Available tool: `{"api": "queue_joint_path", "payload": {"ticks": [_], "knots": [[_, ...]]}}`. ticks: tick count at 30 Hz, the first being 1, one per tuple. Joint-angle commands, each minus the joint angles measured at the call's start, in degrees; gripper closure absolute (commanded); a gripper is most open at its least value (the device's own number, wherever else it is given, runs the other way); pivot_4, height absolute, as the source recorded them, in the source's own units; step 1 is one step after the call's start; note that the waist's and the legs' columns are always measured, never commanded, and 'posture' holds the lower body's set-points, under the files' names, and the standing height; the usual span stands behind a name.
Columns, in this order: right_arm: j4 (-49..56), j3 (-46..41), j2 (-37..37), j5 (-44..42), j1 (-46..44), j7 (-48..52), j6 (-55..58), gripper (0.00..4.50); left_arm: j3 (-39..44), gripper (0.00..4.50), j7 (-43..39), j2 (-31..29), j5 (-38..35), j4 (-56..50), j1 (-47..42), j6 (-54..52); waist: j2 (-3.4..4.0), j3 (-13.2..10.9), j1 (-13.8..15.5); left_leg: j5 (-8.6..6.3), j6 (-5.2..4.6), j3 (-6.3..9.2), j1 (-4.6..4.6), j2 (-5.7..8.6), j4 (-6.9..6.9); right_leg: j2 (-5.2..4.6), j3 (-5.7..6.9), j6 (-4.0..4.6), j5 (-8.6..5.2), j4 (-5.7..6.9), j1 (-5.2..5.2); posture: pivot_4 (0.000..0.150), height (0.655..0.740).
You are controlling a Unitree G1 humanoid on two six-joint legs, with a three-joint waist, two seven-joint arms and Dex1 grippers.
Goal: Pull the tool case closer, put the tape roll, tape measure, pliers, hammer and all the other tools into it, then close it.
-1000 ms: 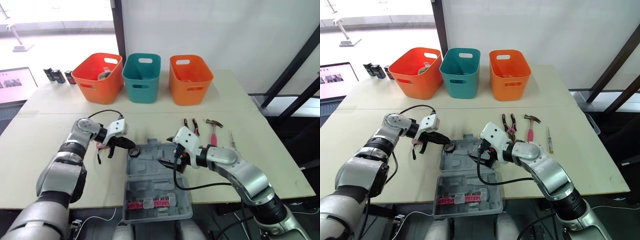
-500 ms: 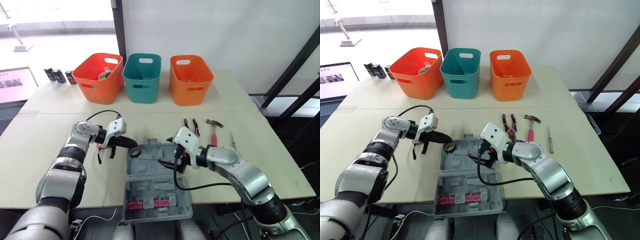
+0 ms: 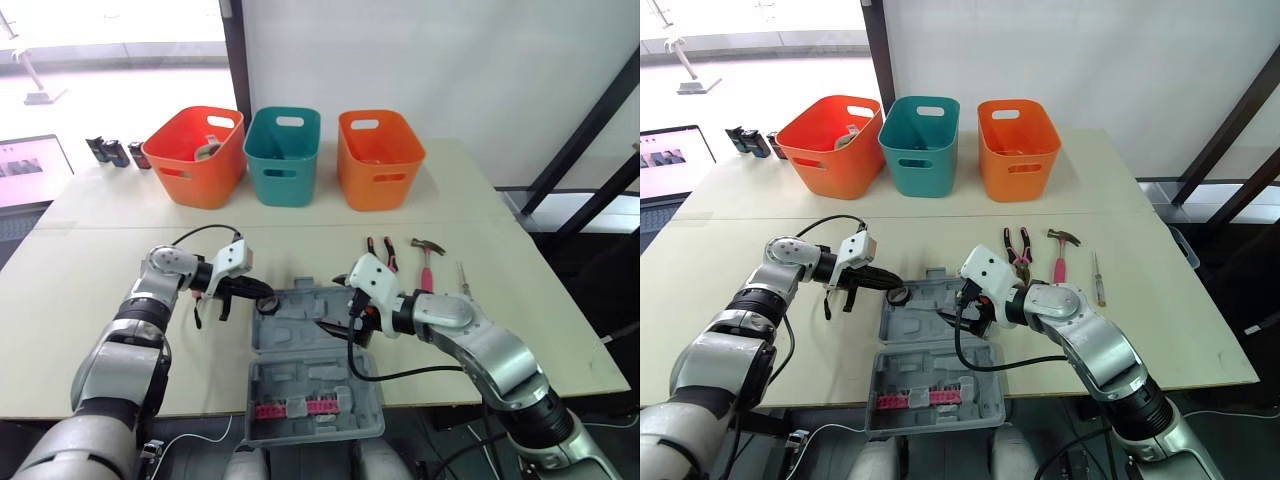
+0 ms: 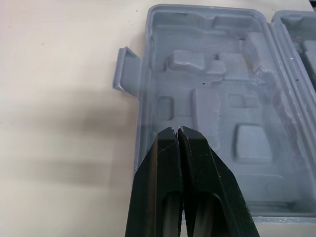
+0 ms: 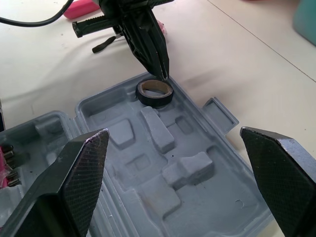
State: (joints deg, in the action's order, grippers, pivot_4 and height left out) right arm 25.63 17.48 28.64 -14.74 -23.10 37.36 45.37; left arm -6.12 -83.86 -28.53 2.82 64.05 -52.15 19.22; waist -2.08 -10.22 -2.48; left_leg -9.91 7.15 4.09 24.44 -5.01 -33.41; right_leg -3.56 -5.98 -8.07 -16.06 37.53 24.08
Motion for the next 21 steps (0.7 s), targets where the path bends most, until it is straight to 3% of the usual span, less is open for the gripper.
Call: {"api": "queue_joint_path", "payload": {"ticks": [1, 3, 5, 10, 18, 21], "knots": [[1.46, -0.77, 0.36, -0.01, -0.18, 0.11, -0.64, 0.0, -0.5, 4.36, 0.67, -0.06, 0.24, -1.31, -0.49, 0.33, 0.0, 0.0, 0.01, 0.0, 0.0, 0.0, 0.0, 0.0, 0.0, 0.0, 0.0, 0.0, 0.0, 0.0, 0.0, 0.15, 0.74], [1.38, -0.81, 0.36, 0.0, -0.22, 0.11, -0.68, 0.0, -0.41, 4.36, 0.41, -0.03, -0.01, -1.2, -0.51, 0.32, 0.0, 0.0, 0.0, 0.0, 0.0, 0.0, 0.0, 0.0, 0.0, 0.0, 0.0, 0.0, 0.0, 0.0, 0.0, 0.15, 0.74], [1.39, -0.81, 0.38, 0.03, -0.18, 0.1, -0.71, 0.0, -0.26, 3.84, 1.06, -0.05, -0.14, -1.18, -0.57, 0.47, 0.0, 0.0, 0.0, 0.0, 0.0, 0.0, 0.0, 0.0, 0.0, 0.0, 0.0, 0.0, 0.0, 0.0, 0.0, 0.15, 0.74], [1.25, -0.8, 0.39, 0.03, -0.29, 0.2, -0.8, 0.0, -0.92, 1.7, 2.18, -0.2, 0.41, -0.96, -0.78, 0.68, 0.0, 0.0, 0.01, 0.0, 0.0, 0.0, 0.0, 0.0, 0.0, 0.0, 0.0, 0.0, 0.0, 0.0, 0.0, 0.15, 0.74], [1.4, -0.67, 0.4, 0.09, -0.07, 0.15, -0.76, 0.0, -0.57, 1.7, 1.24, -0.06, -0.56, -1.27, -0.46, 0.65, 0.0, 0.0, 0.01, 0.0, 0.0, 0.0, 0.0, 0.0, 0.0, 0.0, 0.0, 0.0, 0.0, 0.0, 0.0, 0.15, 0.74], [1.56, -0.63, 0.41, 0.01, 0.04, 0.2, -0.68, 0.0, -0.59, 2.45, 1.13, -0.15, -0.6, -1.42, -0.43, 0.21, 0.0, 0.0, 0.01, 0.0, 0.0, 0.0, 0.0, 0.0, 0.0, 0.0, 0.0, 0.0, 0.0, 0.0, 0.0, 0.15, 0.74]]}}
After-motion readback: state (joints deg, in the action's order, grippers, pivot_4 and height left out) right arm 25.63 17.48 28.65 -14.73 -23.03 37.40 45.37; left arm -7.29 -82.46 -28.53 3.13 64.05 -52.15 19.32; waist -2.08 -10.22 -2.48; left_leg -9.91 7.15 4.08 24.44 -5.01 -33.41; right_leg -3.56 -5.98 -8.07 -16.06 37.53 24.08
